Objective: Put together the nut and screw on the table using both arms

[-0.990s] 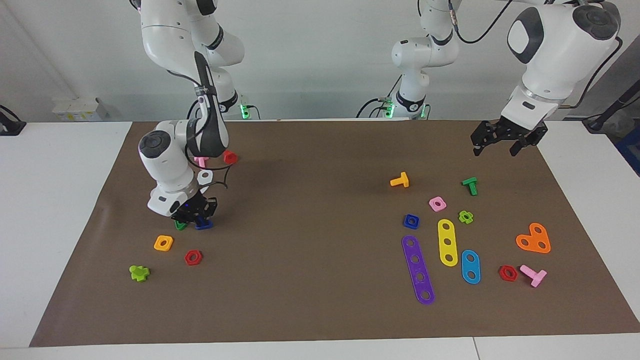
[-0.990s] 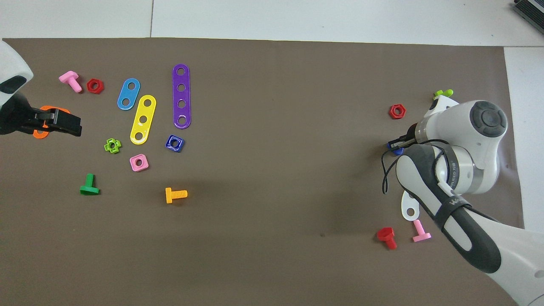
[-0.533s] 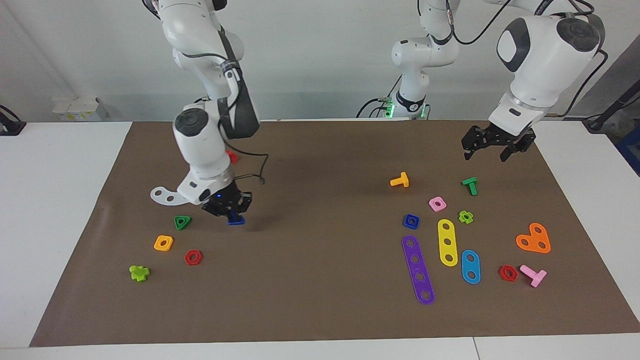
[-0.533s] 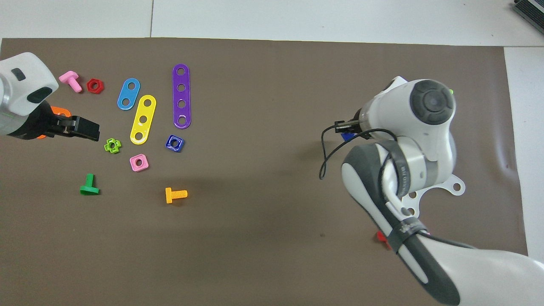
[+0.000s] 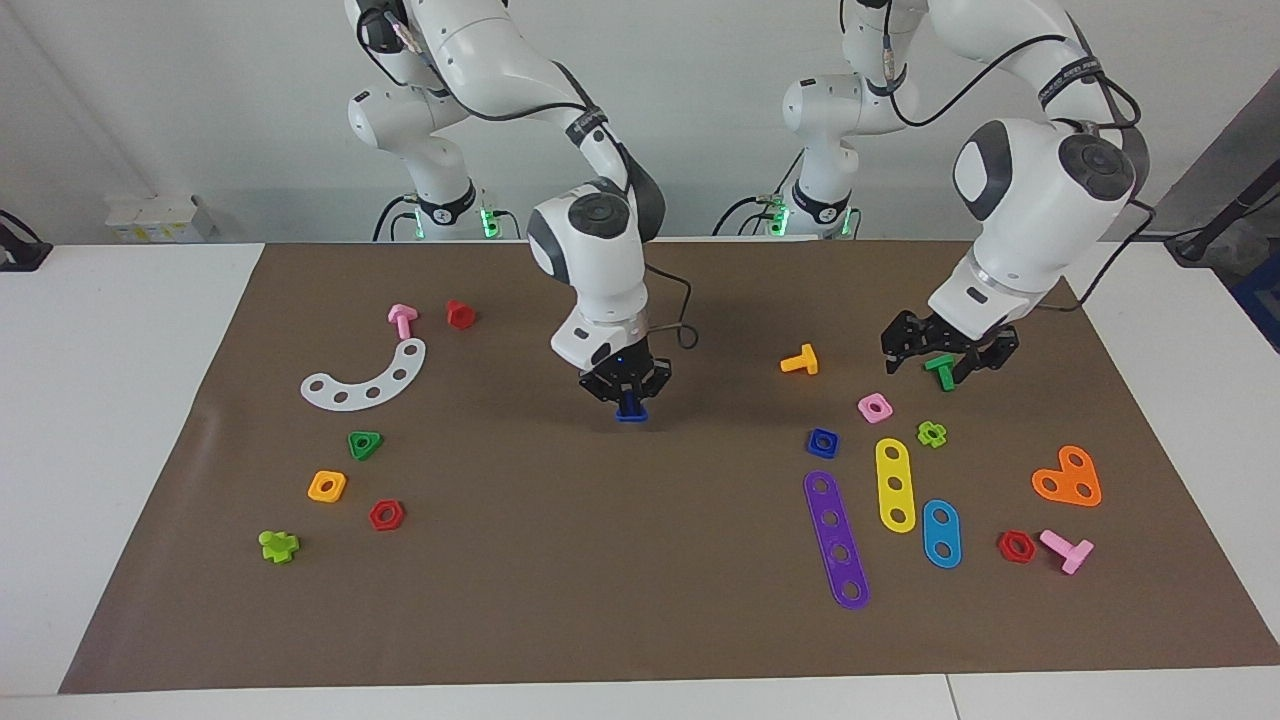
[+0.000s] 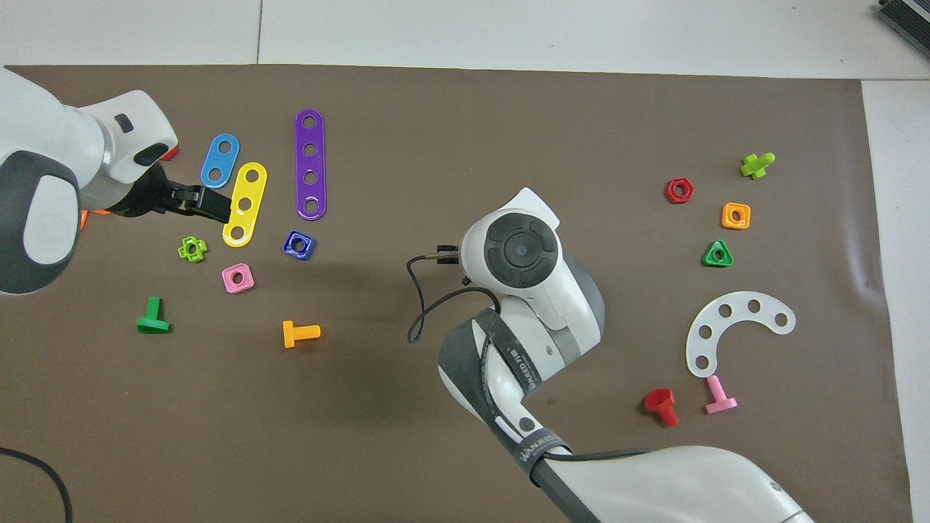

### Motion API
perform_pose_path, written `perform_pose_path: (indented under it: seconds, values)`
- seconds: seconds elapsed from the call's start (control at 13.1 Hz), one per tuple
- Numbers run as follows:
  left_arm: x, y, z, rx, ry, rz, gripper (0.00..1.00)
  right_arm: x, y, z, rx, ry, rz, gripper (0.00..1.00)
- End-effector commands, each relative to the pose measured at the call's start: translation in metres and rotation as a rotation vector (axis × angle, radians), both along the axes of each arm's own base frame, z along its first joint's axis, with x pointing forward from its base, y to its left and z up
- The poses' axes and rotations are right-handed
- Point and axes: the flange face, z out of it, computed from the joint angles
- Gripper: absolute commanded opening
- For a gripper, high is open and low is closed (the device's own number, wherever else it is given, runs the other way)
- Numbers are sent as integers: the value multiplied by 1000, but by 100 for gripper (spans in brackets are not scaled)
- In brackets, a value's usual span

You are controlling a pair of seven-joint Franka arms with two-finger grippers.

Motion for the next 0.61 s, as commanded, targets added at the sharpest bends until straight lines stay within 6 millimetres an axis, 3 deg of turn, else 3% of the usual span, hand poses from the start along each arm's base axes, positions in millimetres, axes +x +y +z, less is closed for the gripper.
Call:
perform_pose_path:
  seconds: [0.0,0.23,0.38,0.46,0.53]
  values:
    - [1,-22,-27,-35,-27,-72,96,15,13,-18,-10,-71,-45,0]
    - [11,-46,-73,-36,-7,-175,93,8,26,-32,-16,-64,-49,0]
    - [14,-48,-95,-36,4,-269,92,9,27,-39,-5,-77,-48,0]
    - [16,-51,-110,-35,12,-291,89,10,27,-40,5,-85,-50,11]
    - [14,-59,-124,-33,17,-305,87,9,26,-41,8,-79,-67,99]
